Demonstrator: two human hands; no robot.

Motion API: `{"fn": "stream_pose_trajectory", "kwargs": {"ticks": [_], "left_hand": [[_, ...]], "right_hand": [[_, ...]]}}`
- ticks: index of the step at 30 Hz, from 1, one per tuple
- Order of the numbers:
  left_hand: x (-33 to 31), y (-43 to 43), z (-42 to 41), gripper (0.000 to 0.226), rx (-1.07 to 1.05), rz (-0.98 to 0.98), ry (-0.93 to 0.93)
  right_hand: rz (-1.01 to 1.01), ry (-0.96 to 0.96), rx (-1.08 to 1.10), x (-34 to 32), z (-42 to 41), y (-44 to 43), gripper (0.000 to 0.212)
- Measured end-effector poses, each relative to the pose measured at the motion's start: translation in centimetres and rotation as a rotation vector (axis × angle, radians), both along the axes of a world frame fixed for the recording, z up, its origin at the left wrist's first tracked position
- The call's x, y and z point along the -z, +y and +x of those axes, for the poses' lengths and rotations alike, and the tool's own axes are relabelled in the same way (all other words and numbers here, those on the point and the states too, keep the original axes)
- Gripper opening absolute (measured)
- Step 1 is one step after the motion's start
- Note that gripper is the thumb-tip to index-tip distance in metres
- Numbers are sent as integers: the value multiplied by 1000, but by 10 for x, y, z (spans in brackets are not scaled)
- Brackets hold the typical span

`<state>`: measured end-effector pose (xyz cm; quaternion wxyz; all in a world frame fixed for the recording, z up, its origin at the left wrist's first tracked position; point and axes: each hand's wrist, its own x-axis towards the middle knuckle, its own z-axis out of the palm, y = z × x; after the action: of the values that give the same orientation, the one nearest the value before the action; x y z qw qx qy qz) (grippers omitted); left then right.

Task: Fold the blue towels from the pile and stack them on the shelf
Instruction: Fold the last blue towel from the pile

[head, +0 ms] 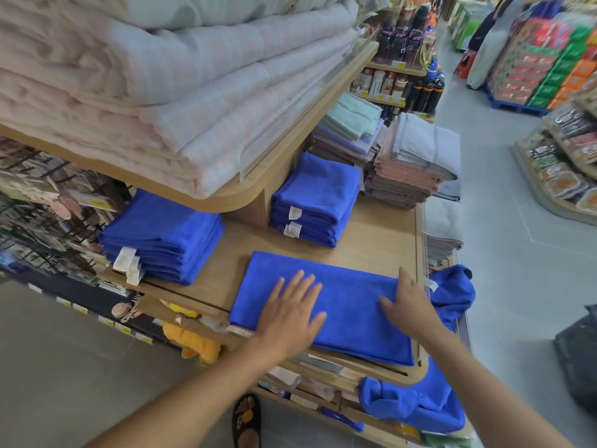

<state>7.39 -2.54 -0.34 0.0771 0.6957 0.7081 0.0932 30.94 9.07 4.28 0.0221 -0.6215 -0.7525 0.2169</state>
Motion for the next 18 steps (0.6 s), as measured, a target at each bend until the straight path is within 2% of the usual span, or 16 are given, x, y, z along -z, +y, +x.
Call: {"fn": "stream_pose_trajectory", "kwargs": {"ticks": [4,6,8,11,16,18], "left_hand": [[19,-21,24,76,9,-20,116],[17,-19,23,75,8,-12,132],[19,-18,23,76,10,-19,140],[21,-19,23,76,9,-29,142],[23,-18,23,80,-5,-21,131],[22,-16,23,84,-16,-26,103]], "right_hand": [[76,80,116,12,2,-42,87],[57,49,157,12,-3,-44,91],[10,92,211,8,-7,-34,86],[-69,264,322,0,-10,-20,75],[-253,595,578,-4,-5,-12,90],[-361,688,637,-4,-2,-12,85]]}}
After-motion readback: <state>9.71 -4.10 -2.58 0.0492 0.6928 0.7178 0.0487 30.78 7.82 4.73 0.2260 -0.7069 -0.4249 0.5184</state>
